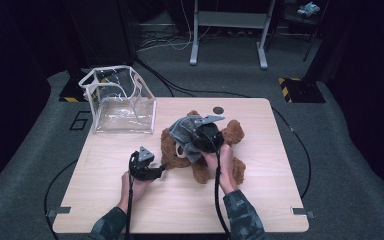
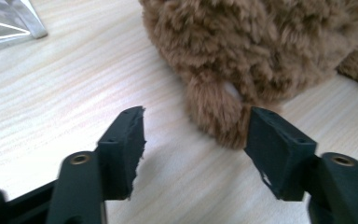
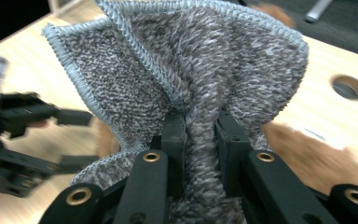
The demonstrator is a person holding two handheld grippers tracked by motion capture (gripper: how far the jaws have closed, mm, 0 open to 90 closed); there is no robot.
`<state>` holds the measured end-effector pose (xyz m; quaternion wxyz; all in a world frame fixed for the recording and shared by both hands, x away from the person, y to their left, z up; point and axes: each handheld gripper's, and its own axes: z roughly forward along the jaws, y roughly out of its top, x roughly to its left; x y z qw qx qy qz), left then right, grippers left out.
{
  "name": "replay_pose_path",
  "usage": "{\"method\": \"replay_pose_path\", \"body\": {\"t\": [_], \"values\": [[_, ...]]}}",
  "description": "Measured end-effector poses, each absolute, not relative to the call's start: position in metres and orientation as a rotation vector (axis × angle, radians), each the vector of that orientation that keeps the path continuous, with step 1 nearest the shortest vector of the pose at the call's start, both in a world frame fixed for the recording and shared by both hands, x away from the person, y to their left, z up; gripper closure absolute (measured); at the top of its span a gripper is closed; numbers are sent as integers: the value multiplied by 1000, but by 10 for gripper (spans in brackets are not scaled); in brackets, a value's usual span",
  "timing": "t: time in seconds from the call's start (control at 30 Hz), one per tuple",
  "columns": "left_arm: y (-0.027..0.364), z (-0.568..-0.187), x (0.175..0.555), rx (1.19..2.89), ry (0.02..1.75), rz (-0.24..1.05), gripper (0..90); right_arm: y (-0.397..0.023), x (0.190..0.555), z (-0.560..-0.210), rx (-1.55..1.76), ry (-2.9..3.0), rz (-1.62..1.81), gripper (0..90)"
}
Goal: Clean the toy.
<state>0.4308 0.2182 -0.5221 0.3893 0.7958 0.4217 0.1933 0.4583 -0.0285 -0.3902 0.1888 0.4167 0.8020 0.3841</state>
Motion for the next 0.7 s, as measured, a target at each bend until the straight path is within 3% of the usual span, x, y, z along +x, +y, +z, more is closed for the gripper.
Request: {"method": "replay_pose_path", "body": {"t": [0.3,0.7], "values": [[233,-521,430,2024,1108,506,285,15,459,-395,1123,2337,1077,762],[263,-527,436,2039,1206,545,265,14,442,-413,1067,2398,1121,762]]}}
